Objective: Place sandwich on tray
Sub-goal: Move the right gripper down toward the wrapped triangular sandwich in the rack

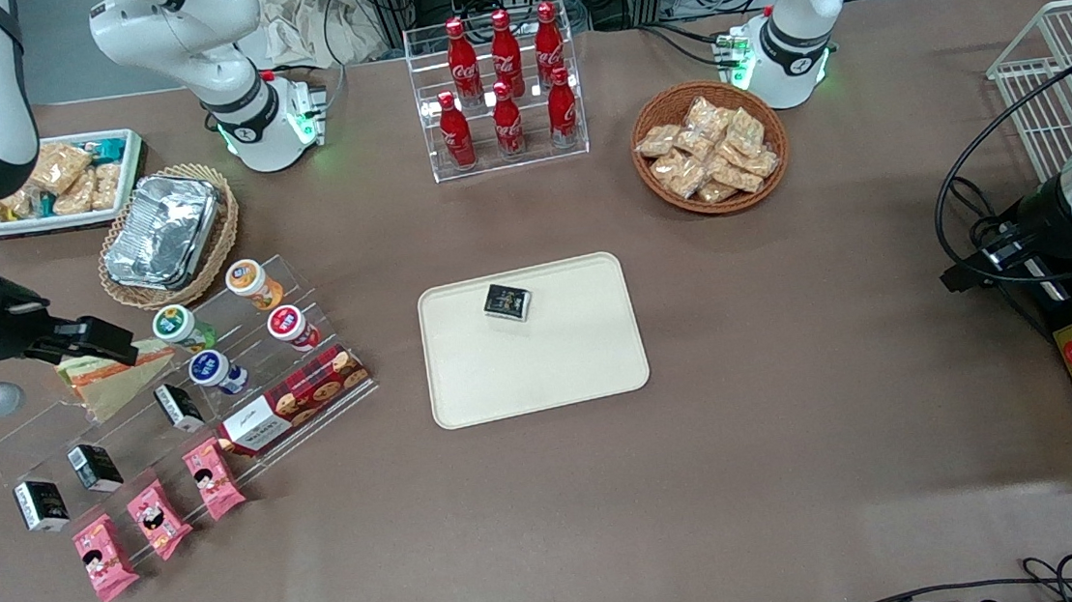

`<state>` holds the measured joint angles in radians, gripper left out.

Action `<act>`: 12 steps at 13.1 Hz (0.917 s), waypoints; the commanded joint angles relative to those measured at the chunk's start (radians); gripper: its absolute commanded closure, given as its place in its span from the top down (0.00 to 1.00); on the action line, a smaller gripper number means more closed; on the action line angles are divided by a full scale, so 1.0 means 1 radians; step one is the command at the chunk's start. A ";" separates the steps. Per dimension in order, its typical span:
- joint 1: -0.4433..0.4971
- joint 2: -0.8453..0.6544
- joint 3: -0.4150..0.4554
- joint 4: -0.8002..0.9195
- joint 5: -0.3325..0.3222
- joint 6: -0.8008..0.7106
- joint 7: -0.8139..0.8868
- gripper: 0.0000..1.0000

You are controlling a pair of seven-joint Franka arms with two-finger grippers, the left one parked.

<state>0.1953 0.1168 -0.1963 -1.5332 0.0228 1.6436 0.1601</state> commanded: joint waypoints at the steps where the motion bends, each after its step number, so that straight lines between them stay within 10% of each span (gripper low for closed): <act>1: -0.005 -0.011 -0.023 0.007 -0.047 -0.025 0.042 0.97; 12: -0.134 0.049 -0.032 -0.007 -0.092 -0.090 0.694 0.97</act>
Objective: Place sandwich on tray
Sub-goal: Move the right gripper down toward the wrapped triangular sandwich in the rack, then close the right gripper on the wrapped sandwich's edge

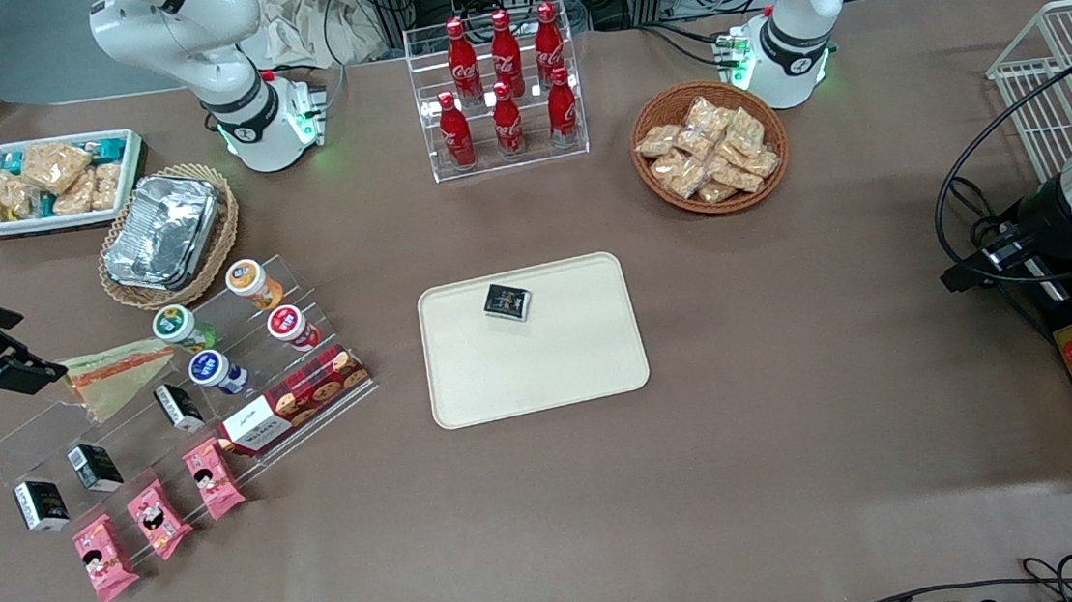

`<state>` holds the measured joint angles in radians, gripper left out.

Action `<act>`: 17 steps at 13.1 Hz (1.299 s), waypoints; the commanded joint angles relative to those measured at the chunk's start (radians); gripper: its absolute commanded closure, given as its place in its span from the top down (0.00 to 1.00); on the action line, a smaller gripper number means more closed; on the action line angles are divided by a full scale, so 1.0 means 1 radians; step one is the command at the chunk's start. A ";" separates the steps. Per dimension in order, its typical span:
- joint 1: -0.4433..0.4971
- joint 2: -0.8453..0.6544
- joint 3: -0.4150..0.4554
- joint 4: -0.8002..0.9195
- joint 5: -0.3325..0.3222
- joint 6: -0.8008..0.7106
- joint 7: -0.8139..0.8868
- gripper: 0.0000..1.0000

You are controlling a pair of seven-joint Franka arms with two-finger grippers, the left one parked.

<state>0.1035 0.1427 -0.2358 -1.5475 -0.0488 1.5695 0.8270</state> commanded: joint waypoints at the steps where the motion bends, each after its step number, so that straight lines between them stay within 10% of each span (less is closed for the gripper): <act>1: -0.059 0.049 0.007 0.007 -0.020 -0.013 0.029 0.97; 17: -0.156 0.051 0.012 -0.293 0.049 0.337 -0.095 0.97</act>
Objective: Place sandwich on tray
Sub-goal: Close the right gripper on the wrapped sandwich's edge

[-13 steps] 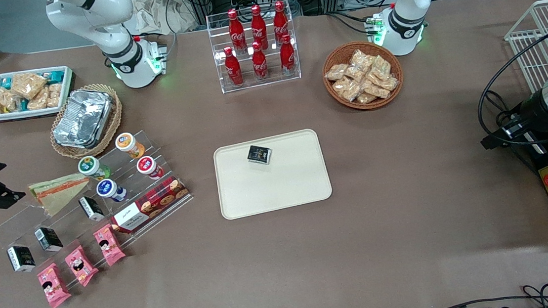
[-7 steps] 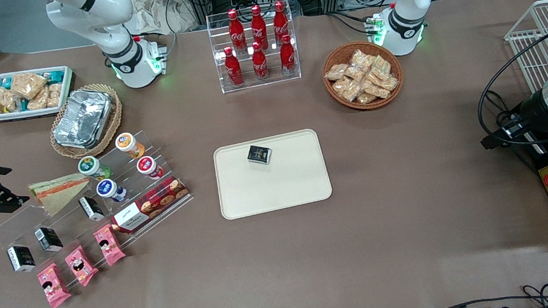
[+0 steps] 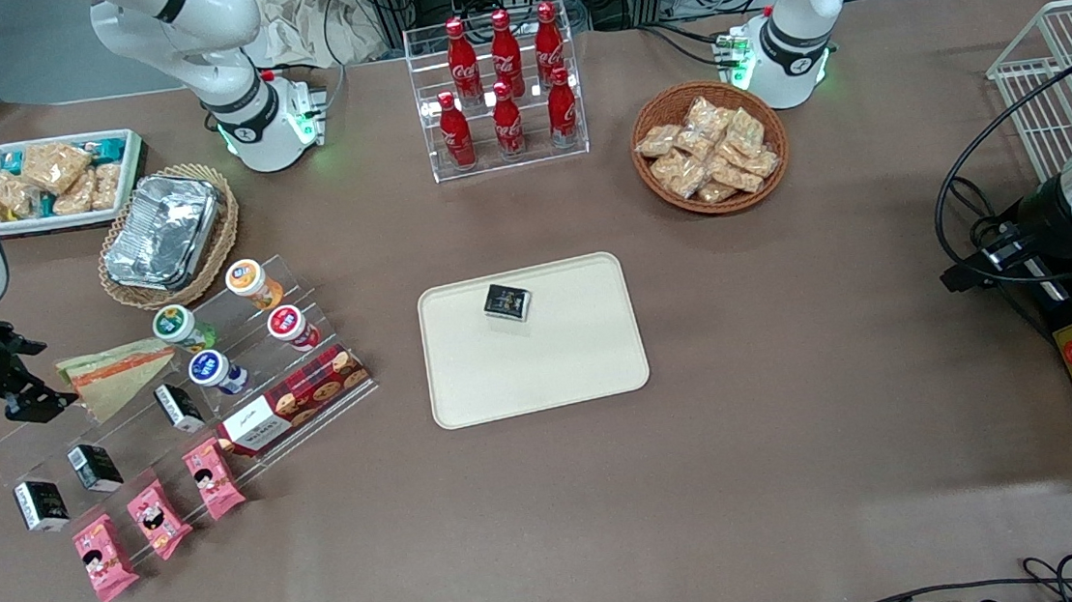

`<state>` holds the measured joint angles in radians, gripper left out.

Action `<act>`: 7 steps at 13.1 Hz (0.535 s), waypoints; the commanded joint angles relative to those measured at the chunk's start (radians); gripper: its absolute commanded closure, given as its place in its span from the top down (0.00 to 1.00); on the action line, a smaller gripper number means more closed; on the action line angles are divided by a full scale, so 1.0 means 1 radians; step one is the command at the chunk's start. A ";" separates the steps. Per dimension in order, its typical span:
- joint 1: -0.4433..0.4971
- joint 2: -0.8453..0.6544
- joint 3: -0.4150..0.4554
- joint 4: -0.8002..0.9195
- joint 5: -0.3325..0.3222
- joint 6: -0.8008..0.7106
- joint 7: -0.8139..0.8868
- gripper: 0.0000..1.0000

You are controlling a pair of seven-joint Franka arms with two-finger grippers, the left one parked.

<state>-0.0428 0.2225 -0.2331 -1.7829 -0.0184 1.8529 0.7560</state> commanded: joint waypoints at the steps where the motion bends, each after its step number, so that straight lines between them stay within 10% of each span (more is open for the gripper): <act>1: -0.005 -0.029 0.009 -0.069 0.018 0.074 -0.024 0.97; 7: -0.002 -0.029 0.011 -0.141 0.032 0.135 -0.024 0.97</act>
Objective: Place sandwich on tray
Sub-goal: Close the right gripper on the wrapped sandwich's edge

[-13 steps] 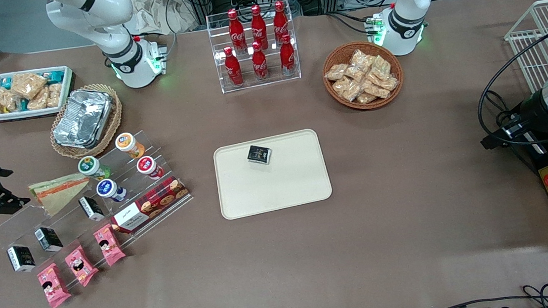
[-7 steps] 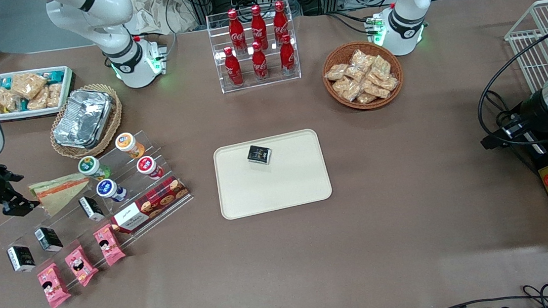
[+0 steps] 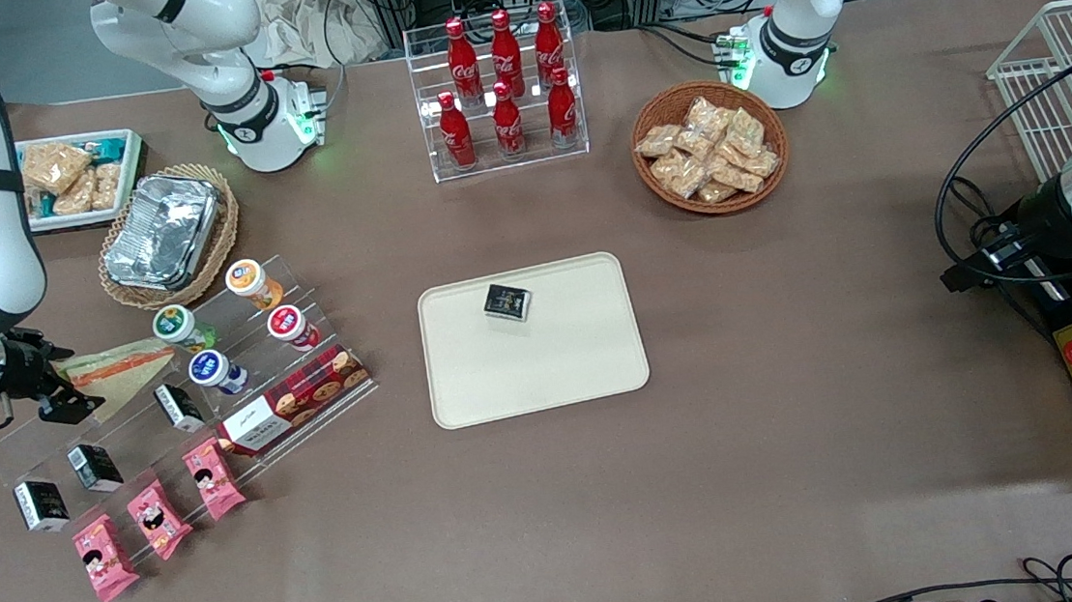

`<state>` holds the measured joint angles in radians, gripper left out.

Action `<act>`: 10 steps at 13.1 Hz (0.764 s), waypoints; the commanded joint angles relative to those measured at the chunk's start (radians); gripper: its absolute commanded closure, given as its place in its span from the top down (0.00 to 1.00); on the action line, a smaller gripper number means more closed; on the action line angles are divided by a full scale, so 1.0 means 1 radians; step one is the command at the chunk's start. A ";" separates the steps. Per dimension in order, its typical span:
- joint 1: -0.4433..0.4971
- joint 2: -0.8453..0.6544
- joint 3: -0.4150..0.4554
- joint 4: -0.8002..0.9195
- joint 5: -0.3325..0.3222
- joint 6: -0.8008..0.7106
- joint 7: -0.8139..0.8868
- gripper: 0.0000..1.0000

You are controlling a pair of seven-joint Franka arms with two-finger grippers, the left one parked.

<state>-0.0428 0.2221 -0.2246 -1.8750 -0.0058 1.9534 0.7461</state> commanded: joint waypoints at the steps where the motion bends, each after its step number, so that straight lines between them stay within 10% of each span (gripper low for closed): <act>1: -0.002 -0.029 0.004 -0.055 0.020 0.039 -0.016 0.97; 3: 0.000 -0.021 0.004 -0.055 0.018 0.042 -0.013 0.93; 8: -0.002 -0.018 0.007 -0.033 0.015 0.033 -0.179 0.48; 10: -0.003 -0.017 0.007 -0.033 0.044 0.024 -0.391 0.00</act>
<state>-0.0414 0.2200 -0.2191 -1.9036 -0.0005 1.9858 0.5063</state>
